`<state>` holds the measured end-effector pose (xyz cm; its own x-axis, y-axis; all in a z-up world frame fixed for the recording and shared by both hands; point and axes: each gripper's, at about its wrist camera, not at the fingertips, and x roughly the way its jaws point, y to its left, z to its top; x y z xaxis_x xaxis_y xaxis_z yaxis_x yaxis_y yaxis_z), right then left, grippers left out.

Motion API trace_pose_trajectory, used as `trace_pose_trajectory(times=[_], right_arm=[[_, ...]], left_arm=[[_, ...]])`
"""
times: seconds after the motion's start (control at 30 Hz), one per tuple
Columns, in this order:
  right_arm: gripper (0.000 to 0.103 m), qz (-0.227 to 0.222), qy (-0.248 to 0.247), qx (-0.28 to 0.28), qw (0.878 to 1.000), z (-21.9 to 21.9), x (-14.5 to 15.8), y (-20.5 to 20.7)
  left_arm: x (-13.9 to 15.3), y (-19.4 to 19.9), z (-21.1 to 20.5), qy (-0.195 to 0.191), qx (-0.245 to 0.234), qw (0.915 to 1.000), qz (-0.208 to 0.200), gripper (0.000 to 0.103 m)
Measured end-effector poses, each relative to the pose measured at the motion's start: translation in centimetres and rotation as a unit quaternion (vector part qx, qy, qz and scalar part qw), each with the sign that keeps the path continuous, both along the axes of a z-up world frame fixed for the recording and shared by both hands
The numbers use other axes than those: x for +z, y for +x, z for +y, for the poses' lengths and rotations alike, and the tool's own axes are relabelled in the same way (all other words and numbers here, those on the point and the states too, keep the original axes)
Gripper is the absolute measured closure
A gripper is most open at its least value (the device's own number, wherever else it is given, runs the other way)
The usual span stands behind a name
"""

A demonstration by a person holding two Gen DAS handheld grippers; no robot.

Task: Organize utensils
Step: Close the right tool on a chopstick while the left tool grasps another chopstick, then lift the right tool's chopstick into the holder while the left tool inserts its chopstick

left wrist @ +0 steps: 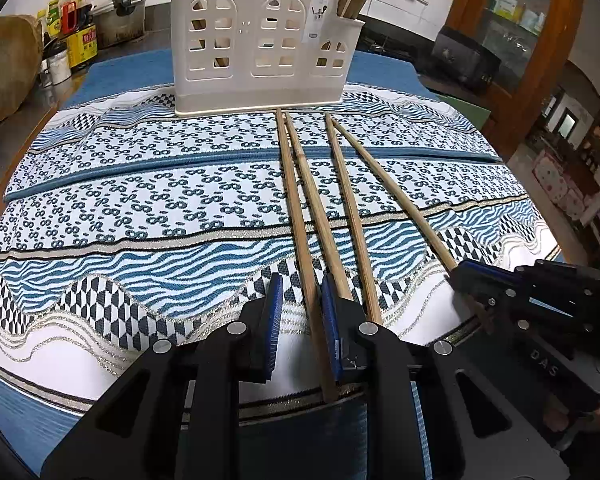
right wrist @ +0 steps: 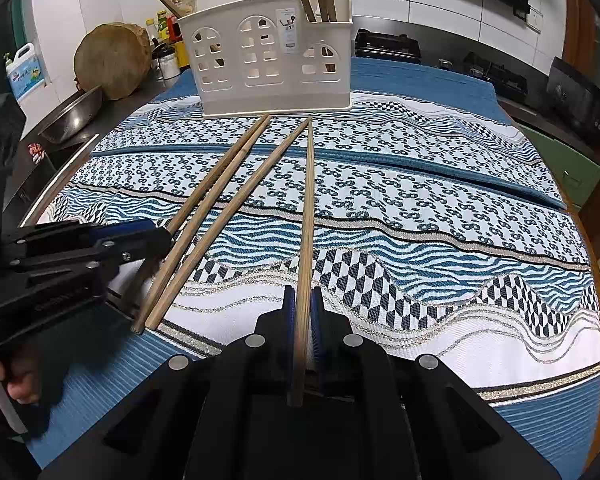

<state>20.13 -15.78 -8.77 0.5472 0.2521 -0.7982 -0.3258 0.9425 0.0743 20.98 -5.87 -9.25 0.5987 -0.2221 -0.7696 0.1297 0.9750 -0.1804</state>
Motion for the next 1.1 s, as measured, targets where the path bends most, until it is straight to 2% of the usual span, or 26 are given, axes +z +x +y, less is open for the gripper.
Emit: trace_pose_trajectory(times=[0.1,0.2,0.3,0.47,0.67,0.9,1.1], right_arm=[[0.095,0.001,0.004,-0.001,1.0,-0.1,-0.1,0.1],[0.095,0.0,0.005,-0.002,1.0,-0.1,-0.1,0.1],[0.095,-0.002,0.005,-0.001,1.0,0.0,-0.1,0.1],[0.095,-0.002,0.008,-0.002,1.0,-0.1,0.0,0.0],[0.096,-0.018,0.011,-0.004,1.0,-0.5,1.3,-0.4],[0.096,-0.07,0.017,-0.003,0.997,-0.9,5.5,-1.2],[0.096,-0.102,0.024,0.008,0.995,-0.9,9.4,-0.4]], left_arm=[[0.0,0.3,-0.5,0.01,0.002,0.9999,-0.002,0.084],[0.0,0.4,-1.6,0.049,0.007,0.9987,-0.009,0.091],[0.1,0.7,-2.0,0.063,0.013,0.9979,-0.009,0.096],[0.4,1.0,-1.3,0.042,0.017,0.9989,-0.002,0.097],[2.5,0.1,0.2,0.021,0.014,0.9993,-0.027,0.097],[6.3,-0.6,2.1,-0.013,0.019,0.9964,-0.082,0.098],[7.2,-0.4,3.6,-0.025,0.025,0.995,-0.093,0.098]])
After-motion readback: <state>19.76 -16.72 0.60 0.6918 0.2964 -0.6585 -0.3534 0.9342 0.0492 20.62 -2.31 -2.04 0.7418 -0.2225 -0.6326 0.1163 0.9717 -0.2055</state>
